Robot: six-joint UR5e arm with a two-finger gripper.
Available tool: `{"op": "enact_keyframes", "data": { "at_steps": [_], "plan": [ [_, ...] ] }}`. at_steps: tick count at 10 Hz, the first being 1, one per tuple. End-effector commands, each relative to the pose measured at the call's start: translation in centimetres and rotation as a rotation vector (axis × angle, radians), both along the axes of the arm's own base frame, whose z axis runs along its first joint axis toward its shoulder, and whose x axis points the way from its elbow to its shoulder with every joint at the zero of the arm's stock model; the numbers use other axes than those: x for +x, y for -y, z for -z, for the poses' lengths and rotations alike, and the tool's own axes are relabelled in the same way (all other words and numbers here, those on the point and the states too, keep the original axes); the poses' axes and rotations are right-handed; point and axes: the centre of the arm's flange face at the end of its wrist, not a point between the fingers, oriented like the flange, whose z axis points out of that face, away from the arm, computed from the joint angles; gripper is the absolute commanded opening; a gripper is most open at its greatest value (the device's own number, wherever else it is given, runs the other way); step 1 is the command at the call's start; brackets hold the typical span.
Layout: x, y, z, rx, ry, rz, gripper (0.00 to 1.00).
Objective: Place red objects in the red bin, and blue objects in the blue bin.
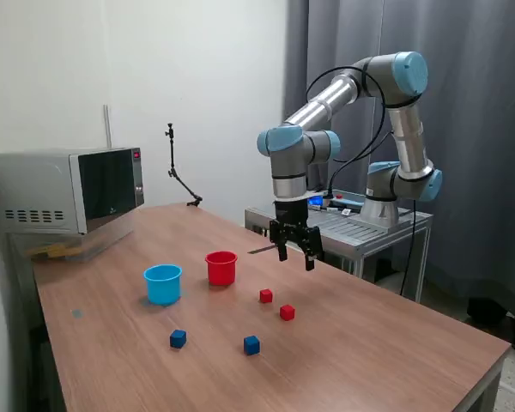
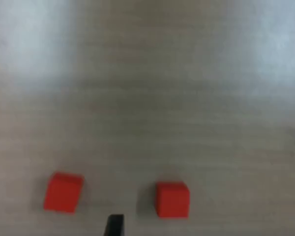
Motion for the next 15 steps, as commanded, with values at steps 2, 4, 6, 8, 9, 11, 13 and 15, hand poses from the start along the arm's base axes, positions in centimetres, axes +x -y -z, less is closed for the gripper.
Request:
{"op": "enact_keyframes", "data": {
  "at_steps": [2, 4, 6, 8, 9, 11, 13, 15],
  "plan": [
    [-1.8, 3.3, 1.2, -0.003, -0.018, -0.05, 1.0],
    [-1.2, 3.6, 2.0, -0.002, 0.0, -0.053, 1.0],
    [-0.8, 3.6, 3.6, 0.009, 0.027, -0.013, 1.0],
    [-1.4, 3.5, 4.1, 0.033, 0.025, 0.099, 1.0],
    [-1.6, 3.5, 4.8, 0.041, 0.025, 0.108, 1.0],
    [-1.8, 3.2, 6.1, 0.077, 0.026, 0.184, 1.0],
    [-1.6, 3.2, 8.6, 0.093, 0.029, 0.198, 1.0],
    [-1.6, 3.0, 9.9, 0.088, 0.002, 0.202, 1.0]
  ]
}}
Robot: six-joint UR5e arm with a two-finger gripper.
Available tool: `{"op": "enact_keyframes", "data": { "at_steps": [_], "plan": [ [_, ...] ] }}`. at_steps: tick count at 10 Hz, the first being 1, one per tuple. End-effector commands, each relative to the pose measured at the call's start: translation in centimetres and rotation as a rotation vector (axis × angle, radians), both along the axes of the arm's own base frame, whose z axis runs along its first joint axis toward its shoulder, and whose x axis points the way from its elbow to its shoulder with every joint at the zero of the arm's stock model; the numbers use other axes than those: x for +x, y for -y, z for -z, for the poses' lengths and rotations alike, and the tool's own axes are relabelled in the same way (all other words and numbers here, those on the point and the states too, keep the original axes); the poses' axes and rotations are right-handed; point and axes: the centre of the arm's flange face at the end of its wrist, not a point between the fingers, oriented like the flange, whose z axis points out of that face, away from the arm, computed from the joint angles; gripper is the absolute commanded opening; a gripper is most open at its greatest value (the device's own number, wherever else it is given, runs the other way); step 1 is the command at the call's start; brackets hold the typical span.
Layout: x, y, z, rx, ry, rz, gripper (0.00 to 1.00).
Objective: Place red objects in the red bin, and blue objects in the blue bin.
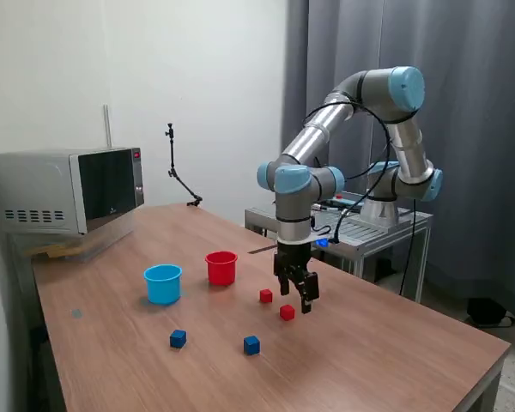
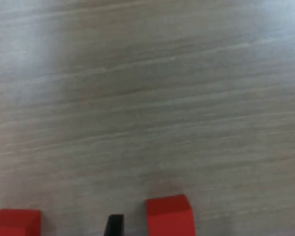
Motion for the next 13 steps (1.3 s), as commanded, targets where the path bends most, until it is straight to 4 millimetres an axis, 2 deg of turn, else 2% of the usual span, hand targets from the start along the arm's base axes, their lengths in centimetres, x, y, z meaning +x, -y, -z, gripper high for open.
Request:
{"op": "enact_keyframes", "data": {
  "at_steps": [1, 9, 13],
  "plan": [
    [0.05, -0.26, 1.54, 0.004, -0.006, 0.008, 1.0],
    [0.67, -0.83, 2.4, 0.005, 0.015, 0.002, 1.0],
    [-0.23, -0.88, 1.41, -0.001, -0.013, -0.066, 1.0]
  ]
}}
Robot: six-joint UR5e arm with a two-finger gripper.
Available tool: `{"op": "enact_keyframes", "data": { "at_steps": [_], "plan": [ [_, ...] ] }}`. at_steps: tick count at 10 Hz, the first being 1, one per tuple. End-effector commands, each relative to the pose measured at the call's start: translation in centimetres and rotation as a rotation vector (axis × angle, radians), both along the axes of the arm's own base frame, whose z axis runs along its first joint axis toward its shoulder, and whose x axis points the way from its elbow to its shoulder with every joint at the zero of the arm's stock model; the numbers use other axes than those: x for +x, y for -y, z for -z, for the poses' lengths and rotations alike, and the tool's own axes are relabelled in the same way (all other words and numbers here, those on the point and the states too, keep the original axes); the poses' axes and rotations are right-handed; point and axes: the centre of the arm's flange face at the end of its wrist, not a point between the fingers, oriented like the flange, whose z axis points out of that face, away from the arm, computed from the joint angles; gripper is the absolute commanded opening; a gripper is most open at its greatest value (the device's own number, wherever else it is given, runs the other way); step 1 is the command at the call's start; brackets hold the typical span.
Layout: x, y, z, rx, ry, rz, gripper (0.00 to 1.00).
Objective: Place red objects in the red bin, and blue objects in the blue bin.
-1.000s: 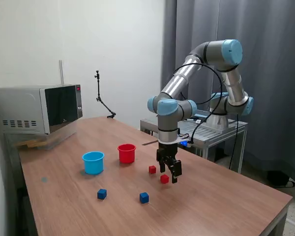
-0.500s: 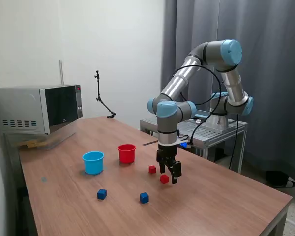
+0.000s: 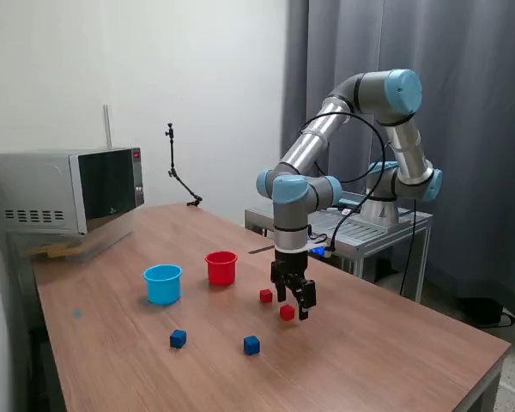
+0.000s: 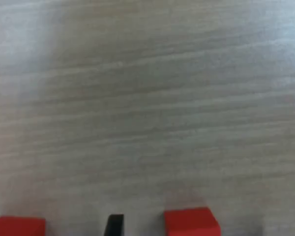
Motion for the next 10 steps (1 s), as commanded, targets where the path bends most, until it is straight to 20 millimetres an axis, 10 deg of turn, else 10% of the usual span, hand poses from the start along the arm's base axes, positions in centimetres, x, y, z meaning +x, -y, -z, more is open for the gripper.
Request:
{"op": "enact_keyframes", "data": {
  "at_steps": [1, 10],
  "plan": [
    [-0.4, 0.0, -0.3, -0.003, -0.02, -0.028, 1.0],
    [-0.3, 0.0, 1.1, -0.003, -0.019, -0.031, 1.0]
  ]
}}
